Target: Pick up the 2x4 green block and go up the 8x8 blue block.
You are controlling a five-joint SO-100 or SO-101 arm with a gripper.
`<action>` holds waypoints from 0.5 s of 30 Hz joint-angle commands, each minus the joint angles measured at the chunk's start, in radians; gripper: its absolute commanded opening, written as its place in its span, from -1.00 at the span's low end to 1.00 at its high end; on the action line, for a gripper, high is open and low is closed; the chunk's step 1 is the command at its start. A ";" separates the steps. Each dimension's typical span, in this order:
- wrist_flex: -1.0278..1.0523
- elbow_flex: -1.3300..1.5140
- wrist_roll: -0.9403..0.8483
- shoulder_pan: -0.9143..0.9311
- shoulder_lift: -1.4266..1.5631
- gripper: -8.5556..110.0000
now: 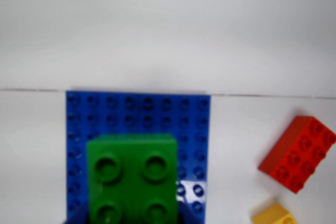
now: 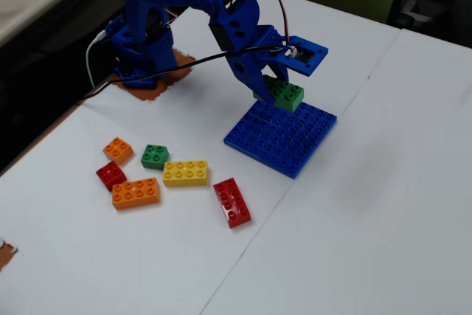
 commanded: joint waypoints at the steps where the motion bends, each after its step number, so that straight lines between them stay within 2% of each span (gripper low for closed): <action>1: -0.015 -0.029 0.002 -0.012 0.032 -0.86; 15: -0.021 -0.029 0.002 -0.012 0.032 -0.86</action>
